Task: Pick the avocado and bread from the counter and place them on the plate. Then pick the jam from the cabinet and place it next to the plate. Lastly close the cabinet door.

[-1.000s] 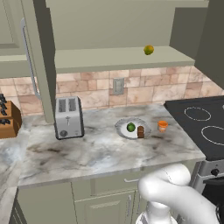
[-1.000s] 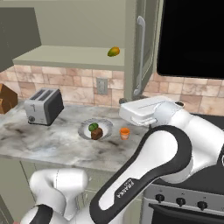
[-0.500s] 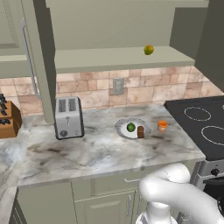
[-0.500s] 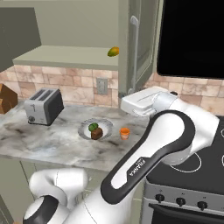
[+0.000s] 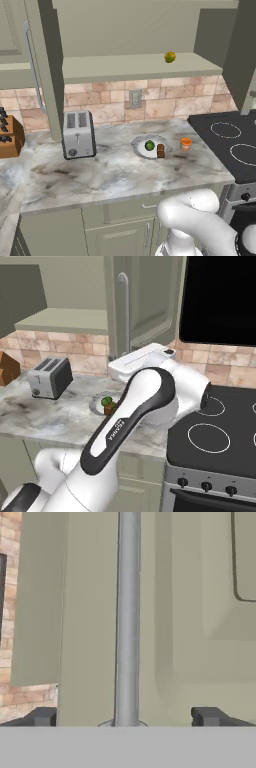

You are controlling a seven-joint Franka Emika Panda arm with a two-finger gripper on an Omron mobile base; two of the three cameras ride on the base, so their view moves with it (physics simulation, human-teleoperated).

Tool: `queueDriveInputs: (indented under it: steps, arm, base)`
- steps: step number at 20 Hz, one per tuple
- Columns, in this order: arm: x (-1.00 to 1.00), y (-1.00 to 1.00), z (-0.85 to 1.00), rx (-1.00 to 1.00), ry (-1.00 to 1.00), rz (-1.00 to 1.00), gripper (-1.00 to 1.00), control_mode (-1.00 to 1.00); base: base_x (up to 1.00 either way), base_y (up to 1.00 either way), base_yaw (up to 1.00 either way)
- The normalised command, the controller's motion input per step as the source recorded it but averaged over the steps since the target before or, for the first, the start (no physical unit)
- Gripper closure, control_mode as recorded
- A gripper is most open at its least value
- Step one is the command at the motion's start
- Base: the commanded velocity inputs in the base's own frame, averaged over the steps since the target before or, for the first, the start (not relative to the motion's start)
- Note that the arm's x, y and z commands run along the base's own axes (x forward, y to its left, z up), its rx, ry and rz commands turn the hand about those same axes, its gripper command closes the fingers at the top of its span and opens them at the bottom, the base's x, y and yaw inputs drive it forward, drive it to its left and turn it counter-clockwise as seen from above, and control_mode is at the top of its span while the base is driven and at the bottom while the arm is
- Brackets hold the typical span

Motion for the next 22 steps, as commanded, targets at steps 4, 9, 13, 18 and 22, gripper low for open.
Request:
queueDriveInputs:
  steps: [4,9,13,18,22]
  arm:
    - [1.00,1.00,-0.05,0.00,-0.15,-0.38,-1.00,-1.00]
    - [1.00,0.99,-0.08,0.00,-0.05,-0.42,-1.00,-1.00]
    - [1.00,0.79,-0.09,0.00,0.00,-0.39,-1.00,-1.00]
    - [1.00,0.25,-0.12,0.04,0.01,-0.25,-1.00,-1.00]
    - [1.00,0.00,-0.24,0.13,0.06,-0.15,-1.00,-1.00]
  base:
    - [0.00,0.00,0.00]
    - [0.00,0.00,0.00]
    - [0.00,0.00,0.00]
    - [0.00,0.00,0.00]
    - [0.00,0.00,0.00]
